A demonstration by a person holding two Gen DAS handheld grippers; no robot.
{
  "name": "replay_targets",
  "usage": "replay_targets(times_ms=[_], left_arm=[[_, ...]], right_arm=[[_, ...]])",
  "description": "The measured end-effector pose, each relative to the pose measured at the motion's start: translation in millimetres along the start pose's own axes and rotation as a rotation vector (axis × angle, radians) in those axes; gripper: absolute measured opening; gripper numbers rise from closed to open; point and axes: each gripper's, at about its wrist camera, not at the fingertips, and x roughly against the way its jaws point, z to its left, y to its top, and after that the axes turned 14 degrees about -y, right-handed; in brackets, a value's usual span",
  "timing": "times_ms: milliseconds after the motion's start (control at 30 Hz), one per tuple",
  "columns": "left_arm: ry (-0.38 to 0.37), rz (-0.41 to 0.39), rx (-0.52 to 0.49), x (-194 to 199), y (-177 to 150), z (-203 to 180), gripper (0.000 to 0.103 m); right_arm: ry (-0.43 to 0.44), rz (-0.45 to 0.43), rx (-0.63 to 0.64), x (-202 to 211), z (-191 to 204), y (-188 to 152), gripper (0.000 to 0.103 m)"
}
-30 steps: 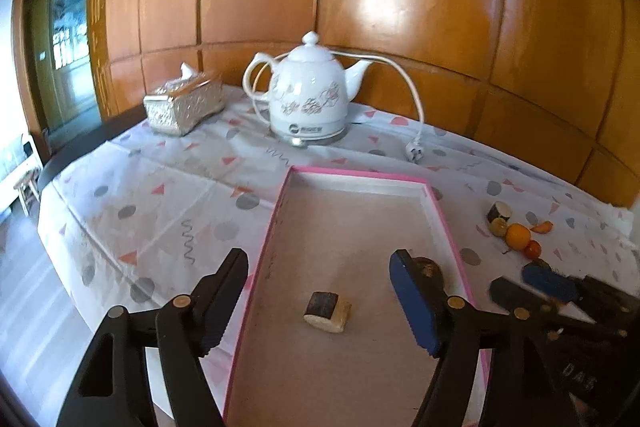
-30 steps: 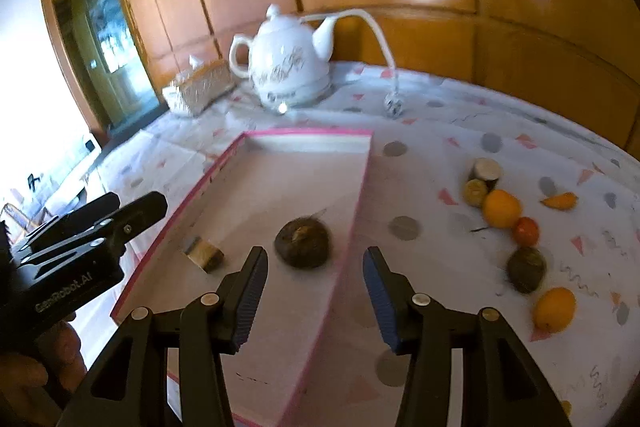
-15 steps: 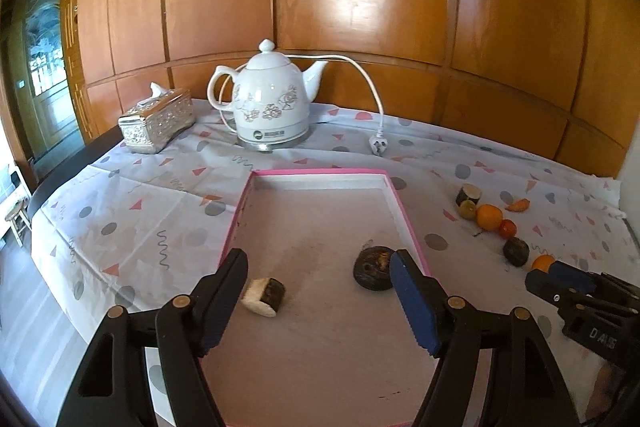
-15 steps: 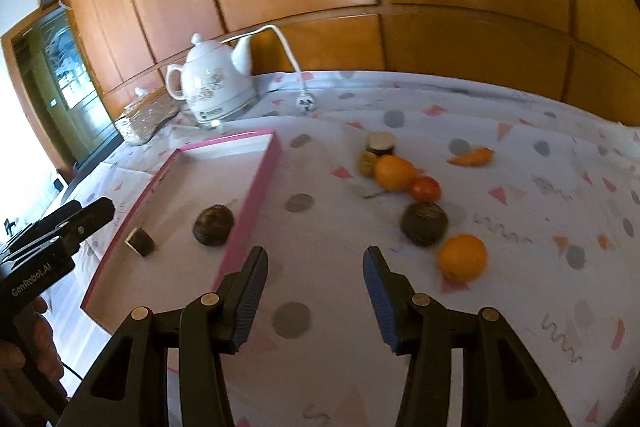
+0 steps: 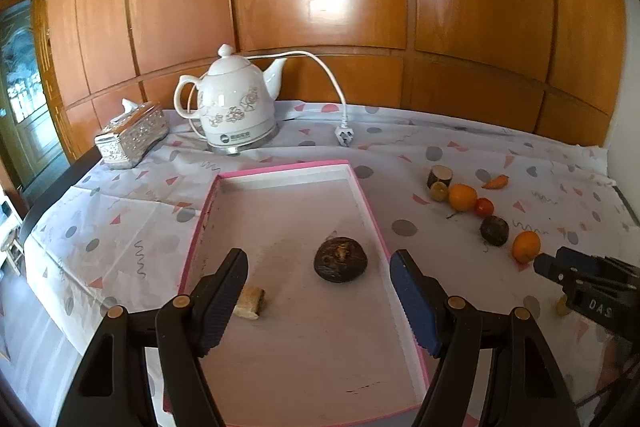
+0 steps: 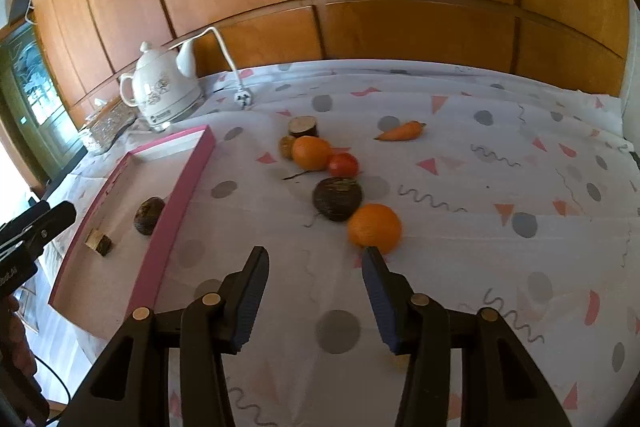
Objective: Organize fruits
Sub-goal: 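Withdraw both grippers from the tray toward the remaining fruits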
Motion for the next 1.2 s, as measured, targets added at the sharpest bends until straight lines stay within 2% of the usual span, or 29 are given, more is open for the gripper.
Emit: replay_targets(times_ms=[400,733,1133,1200], left_arm=[[-0.025,0.042,-0.042,-11,-2,-16,0.074],[-0.113,0.098,-0.08,-32,0,-34,0.074],[-0.203,0.161,-0.068,-59,5,-55,0.074],[-0.219,0.17,-0.068,-63,7,-58,0.074]], right_arm=[[-0.023,0.032,-0.029,-12,-21,-4,0.049],[-0.026,0.08,-0.049,-29,-34,-6,0.051],[-0.047,0.088,0.028,-62,-21,13,0.051],[-0.05,0.083,0.038,-65,-20,14,0.039]])
